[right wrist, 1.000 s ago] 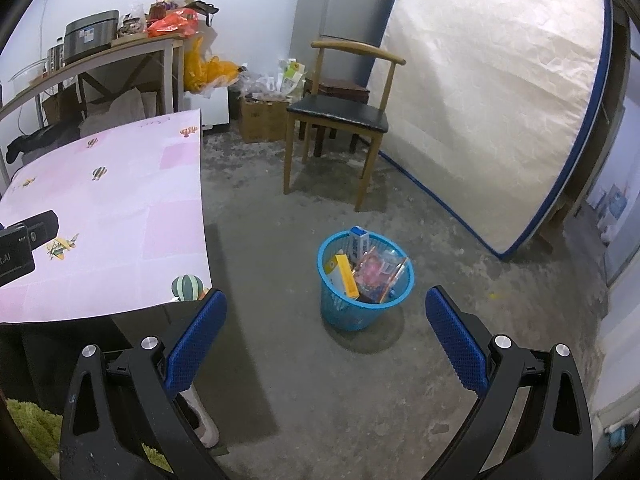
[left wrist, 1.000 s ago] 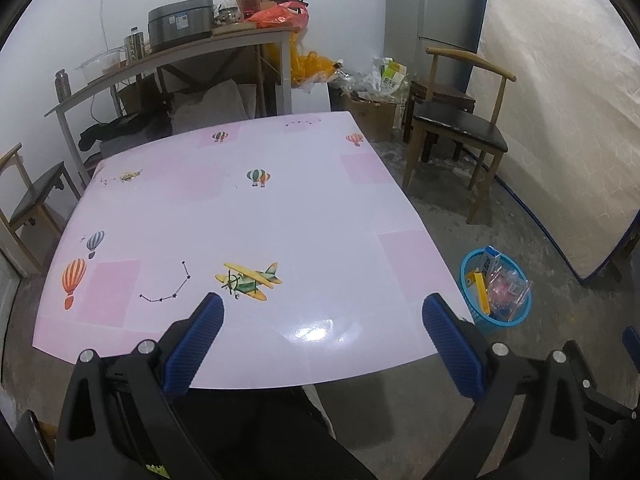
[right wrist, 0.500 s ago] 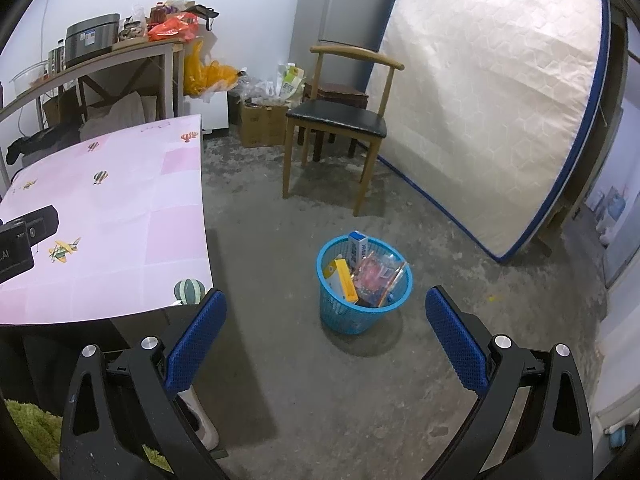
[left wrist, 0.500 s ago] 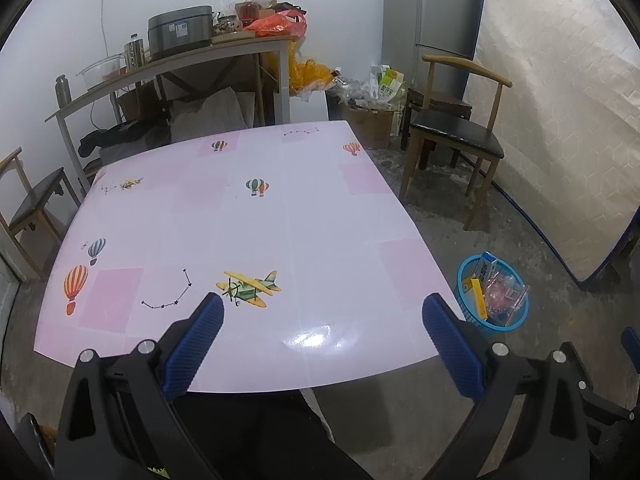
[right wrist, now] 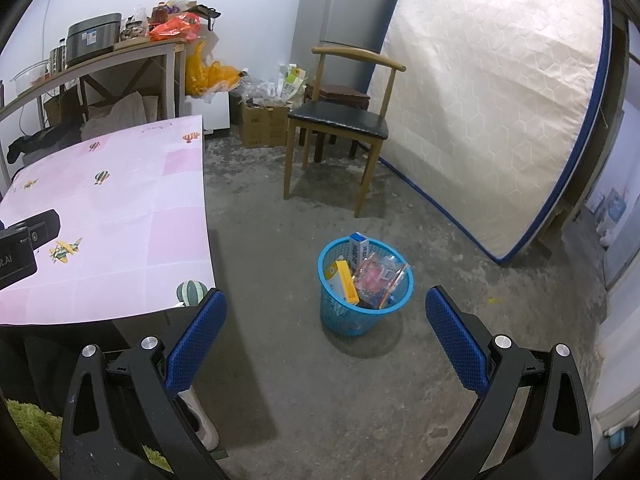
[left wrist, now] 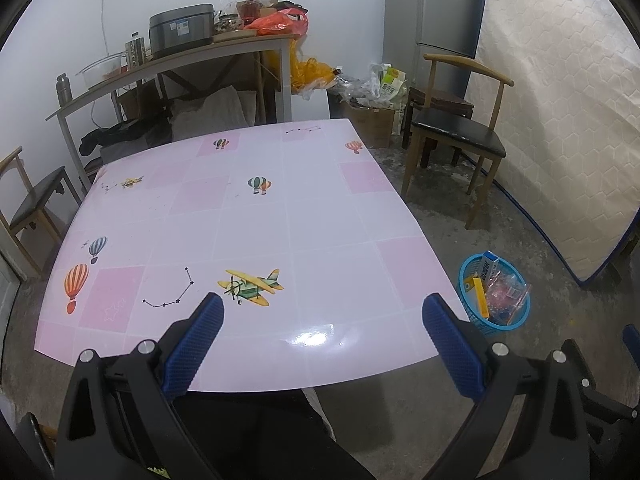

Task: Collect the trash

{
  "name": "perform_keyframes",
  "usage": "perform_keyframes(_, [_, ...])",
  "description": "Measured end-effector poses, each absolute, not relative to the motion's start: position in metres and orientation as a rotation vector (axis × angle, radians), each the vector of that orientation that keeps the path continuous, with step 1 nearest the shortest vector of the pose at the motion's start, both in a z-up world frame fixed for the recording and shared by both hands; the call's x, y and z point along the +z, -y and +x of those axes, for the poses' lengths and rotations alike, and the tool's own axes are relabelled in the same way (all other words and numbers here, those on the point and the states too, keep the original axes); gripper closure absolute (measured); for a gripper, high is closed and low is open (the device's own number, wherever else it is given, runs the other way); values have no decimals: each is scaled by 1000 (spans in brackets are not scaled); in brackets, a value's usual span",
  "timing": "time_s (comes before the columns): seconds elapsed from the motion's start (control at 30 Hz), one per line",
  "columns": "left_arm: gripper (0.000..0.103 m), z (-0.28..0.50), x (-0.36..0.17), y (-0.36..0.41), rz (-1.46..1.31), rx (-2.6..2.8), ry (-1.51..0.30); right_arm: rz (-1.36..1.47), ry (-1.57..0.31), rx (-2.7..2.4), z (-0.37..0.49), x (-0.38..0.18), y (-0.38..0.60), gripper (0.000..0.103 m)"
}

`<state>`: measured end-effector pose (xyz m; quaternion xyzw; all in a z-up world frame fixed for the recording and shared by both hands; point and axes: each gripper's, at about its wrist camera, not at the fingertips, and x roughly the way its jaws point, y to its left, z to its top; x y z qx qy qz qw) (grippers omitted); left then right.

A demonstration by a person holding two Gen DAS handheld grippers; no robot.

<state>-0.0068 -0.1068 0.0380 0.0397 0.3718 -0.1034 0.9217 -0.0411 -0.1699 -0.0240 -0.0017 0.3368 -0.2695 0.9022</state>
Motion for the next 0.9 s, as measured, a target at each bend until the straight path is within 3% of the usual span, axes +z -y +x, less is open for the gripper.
perform_keyframes(0.9, [6,-5,36,103,88,-212,-777,-8,-699,-552,-40,-24,169,7])
